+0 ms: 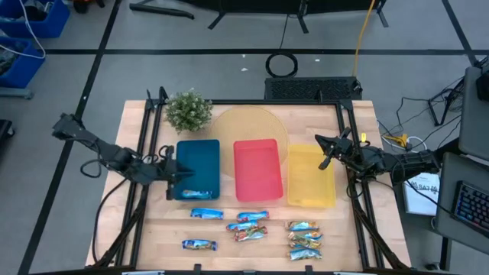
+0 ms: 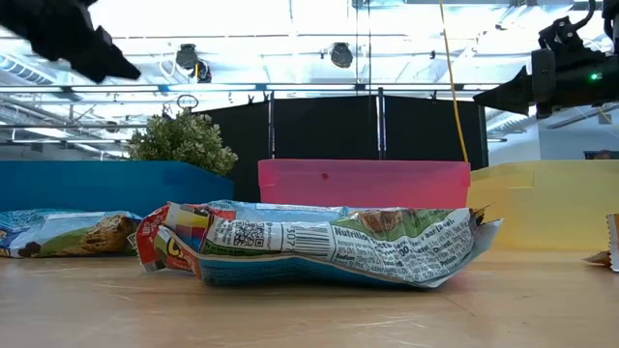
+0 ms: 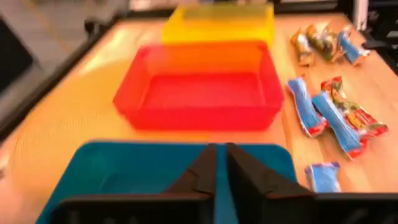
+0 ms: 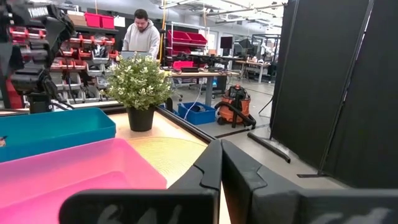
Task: Pick and place Granola Bars by type
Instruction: Put the yellow granola bar into the red bin
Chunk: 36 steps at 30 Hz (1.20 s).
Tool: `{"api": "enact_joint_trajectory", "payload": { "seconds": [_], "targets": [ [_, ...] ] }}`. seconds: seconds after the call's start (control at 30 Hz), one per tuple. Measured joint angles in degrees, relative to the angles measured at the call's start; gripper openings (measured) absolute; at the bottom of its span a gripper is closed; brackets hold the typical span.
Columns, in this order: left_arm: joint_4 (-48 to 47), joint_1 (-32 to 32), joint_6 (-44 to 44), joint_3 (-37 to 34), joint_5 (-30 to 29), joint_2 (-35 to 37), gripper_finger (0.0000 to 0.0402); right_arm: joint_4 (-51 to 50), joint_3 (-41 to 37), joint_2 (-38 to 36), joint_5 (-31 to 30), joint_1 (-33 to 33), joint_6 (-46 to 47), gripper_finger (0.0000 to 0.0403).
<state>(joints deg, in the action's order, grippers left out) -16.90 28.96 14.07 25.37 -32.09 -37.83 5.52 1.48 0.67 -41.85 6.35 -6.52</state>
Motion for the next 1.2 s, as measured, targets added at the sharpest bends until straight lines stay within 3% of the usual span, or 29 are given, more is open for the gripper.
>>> {"api": "enact_joint_trajectory", "payload": {
  "seconds": [0.07,0.13,0.23,0.43,0.8,0.87,0.97,1.2],
  "targets": [
    [9.61,-0.29,-5.07,-5.85,-0.11,2.01,0.0009,0.00,0.00,0.02,0.00,0.00,0.02,0.0000],
    [21.13,-0.99,-10.19,-10.23,-0.47,3.07,0.0011,-0.02,0.00,0.02,0.04,0.00,0.02,0.0000],
    [28.44,-2.77,-14.12,-14.91,-0.56,4.47,0.0014,-0.09,0.02,0.02,0.04,0.00,-0.01,0.0000],
    [31.70,-6.37,-14.64,-18.76,-0.58,5.30,0.0012,-0.09,0.01,0.07,0.07,0.00,-0.28,0.0000],
    [31.79,-7.14,-18.75,-18.76,-0.53,5.30,0.0005,4.44,2.04,2.58,2.47,2.04,-10.70,0.0007],
    [31.81,-7.14,-18.78,-18.77,-0.53,5.30,0.0014,2.62,4.44,6.55,2.14,4.09,-10.99,0.0015],
    [32.10,-7.14,-18.57,-18.76,-0.52,5.30,0.0031,1.86,12.30,15.35,-4.13,8.12,-10.95,0.0031],
    [33.75,-7.13,-18.42,-18.76,-0.45,5.30,0.0044,-19.04,38.30,44.85,-19.91,21.56,-6.07,0.0071]
  ]
}}
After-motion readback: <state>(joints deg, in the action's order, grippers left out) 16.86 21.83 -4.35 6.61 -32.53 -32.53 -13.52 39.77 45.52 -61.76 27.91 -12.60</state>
